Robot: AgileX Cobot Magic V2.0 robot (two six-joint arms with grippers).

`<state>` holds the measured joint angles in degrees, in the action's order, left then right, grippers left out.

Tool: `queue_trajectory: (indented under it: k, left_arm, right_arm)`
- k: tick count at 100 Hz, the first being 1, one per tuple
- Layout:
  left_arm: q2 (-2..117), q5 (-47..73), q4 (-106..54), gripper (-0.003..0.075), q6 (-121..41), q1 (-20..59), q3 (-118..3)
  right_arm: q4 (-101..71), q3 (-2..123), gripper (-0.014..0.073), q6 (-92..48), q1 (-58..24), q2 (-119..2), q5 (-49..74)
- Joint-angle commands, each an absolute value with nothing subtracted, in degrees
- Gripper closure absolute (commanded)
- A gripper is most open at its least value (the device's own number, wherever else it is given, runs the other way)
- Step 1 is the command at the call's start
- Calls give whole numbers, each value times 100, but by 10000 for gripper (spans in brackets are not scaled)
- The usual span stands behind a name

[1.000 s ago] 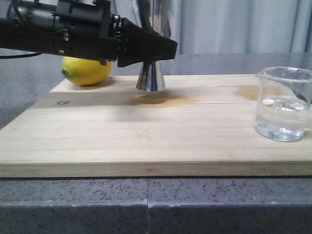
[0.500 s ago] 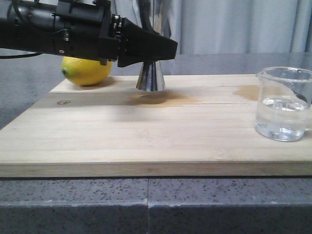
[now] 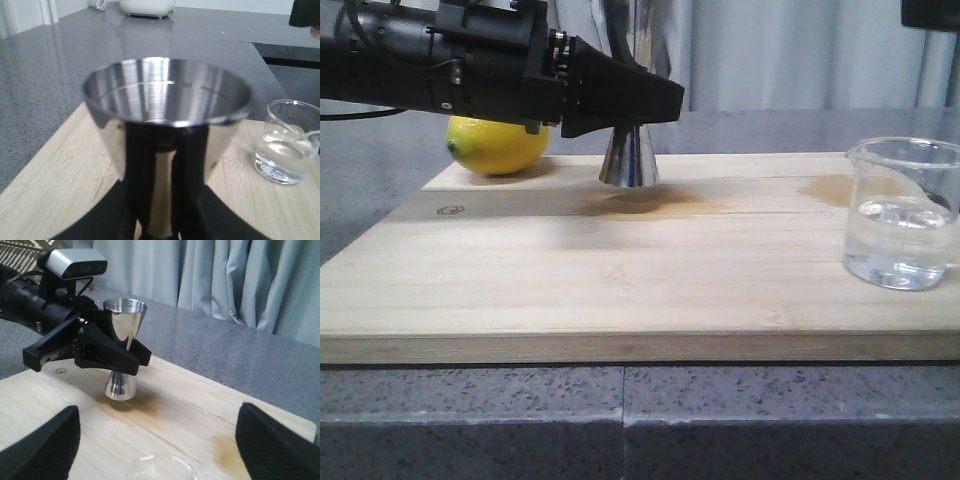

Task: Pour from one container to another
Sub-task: 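Move the right gripper to the glass measuring cup and grasp it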

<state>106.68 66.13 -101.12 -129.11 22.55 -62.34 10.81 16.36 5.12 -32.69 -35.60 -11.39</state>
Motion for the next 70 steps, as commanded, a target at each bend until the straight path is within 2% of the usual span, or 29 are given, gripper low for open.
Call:
queue_trajectory:
  k: [1,49,70]
  left_arm:
    - [10358,7211,-10608,659,-12919,2315,-6398]
    - [10358,7211,-10608,659,-12919,2315,-6398]
    - [10358,7211,-10608,659,-12919,2315,-6398]
  right_arm:
    - [1124,1542,19,516,-3258,-3543,-2029]
    - [899,828,19,505,-3258,-3566,-2375]
    - [842,805,19,505,-3258,-4021,-2536]
